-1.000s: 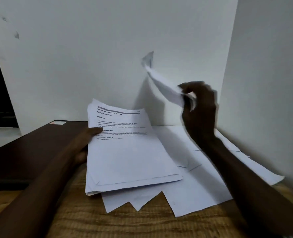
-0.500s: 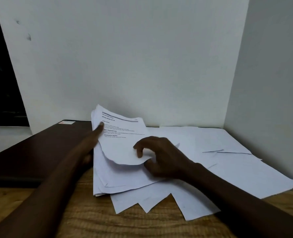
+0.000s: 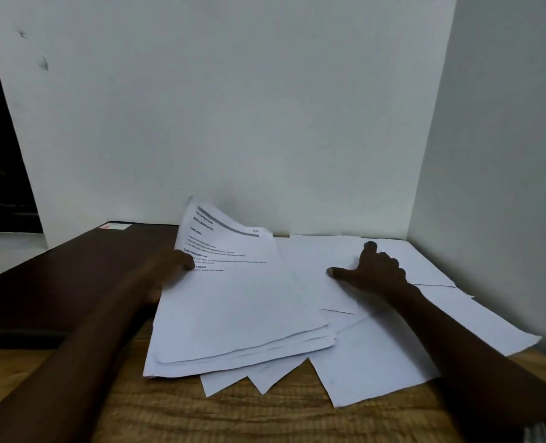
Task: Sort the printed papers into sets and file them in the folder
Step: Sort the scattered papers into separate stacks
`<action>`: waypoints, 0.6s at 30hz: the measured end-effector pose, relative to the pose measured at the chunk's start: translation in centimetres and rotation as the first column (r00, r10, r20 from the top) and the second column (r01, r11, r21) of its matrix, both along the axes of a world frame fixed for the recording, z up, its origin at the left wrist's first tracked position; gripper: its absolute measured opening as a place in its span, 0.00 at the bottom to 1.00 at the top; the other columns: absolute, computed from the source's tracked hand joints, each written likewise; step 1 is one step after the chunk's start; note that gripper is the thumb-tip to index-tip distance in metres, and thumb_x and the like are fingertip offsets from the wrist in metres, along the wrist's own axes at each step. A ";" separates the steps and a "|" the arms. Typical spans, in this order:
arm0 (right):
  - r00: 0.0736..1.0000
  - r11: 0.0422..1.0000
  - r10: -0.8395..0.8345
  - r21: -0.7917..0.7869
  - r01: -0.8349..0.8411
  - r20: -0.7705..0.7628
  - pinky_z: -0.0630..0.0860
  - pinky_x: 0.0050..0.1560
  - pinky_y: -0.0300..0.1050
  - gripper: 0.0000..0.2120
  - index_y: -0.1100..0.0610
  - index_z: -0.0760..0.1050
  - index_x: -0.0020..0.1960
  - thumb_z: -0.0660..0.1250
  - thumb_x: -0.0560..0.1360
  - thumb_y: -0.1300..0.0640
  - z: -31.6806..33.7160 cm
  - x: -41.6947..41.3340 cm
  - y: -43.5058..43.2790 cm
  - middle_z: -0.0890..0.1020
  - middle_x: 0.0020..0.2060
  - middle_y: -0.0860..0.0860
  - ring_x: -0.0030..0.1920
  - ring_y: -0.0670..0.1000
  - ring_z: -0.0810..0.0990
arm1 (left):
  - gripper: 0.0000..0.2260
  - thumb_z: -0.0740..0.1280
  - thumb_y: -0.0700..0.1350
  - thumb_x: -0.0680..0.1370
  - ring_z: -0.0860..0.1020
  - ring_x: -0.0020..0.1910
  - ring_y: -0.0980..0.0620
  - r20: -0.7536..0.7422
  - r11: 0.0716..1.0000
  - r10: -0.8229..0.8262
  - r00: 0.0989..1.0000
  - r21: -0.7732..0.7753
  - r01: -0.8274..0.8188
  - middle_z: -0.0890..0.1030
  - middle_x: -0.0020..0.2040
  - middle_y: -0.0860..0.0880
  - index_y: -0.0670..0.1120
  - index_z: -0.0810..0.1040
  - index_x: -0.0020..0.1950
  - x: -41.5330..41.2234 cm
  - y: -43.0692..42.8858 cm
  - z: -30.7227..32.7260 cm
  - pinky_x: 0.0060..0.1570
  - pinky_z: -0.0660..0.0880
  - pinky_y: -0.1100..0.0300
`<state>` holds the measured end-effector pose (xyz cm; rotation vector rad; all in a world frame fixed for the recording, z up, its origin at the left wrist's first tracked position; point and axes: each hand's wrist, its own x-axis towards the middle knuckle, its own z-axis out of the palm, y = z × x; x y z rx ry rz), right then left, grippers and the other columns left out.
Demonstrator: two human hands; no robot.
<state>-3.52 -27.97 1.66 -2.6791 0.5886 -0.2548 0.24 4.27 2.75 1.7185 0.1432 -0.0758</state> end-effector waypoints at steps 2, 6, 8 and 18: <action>1.000 0.994 0.013 0.105 -0.015 0.025 0.69 0.64 0.53 0.46 0.64 0.56 0.70 0.72 0.68 0.36 0.0 0.7 -0.1 0.70 0.66 0.62 0.67 0.62 0.68 | 0.05 0.62 0.30 0.76 0.74 0.38 0.44 0.004 0.997 0.017 1.000 0.079 -0.017 0.77 0.45 0.38 0.38 0.76 0.46 0.1 -0.4 -0.5 0.31 0.74 0.61; 0.999 0.969 0.018 0.245 -0.028 0.043 0.72 0.56 0.48 0.41 0.65 0.58 0.66 0.78 0.67 0.47 0.3 1.4 1.1 0.72 0.63 0.61 0.62 0.60 0.73 | 0.04 0.62 0.31 0.74 0.73 0.42 0.43 -0.013 0.998 -0.001 1.000 0.070 0.002 0.75 0.46 0.37 0.38 0.76 0.44 -0.1 -0.5 -0.9 0.42 0.71 0.55; 0.998 0.980 -0.031 0.200 0.019 0.057 0.71 0.59 0.50 0.39 0.64 0.59 0.66 0.78 0.67 0.50 0.1 1.8 1.1 0.74 0.61 0.59 0.62 0.60 0.74 | 0.03 0.66 0.33 0.71 0.73 0.42 0.43 -0.005 0.998 -0.012 1.000 0.060 0.013 0.74 0.44 0.37 0.38 0.75 0.42 -0.3 -0.6 -0.7 0.44 0.71 0.54; 0.400 0.969 -0.014 0.111 -0.221 0.916 0.70 0.48 0.39 0.10 0.59 0.81 0.51 0.65 0.73 0.66 3.6 0.7 0.5 0.81 0.46 0.55 0.49 0.54 0.79 | 0.16 0.59 0.33 0.79 0.78 0.52 0.39 -0.069 0.983 -0.041 0.997 -0.183 0.027 0.77 0.63 0.35 0.35 0.73 0.66 0.1 0.1 -0.3 0.51 0.76 0.48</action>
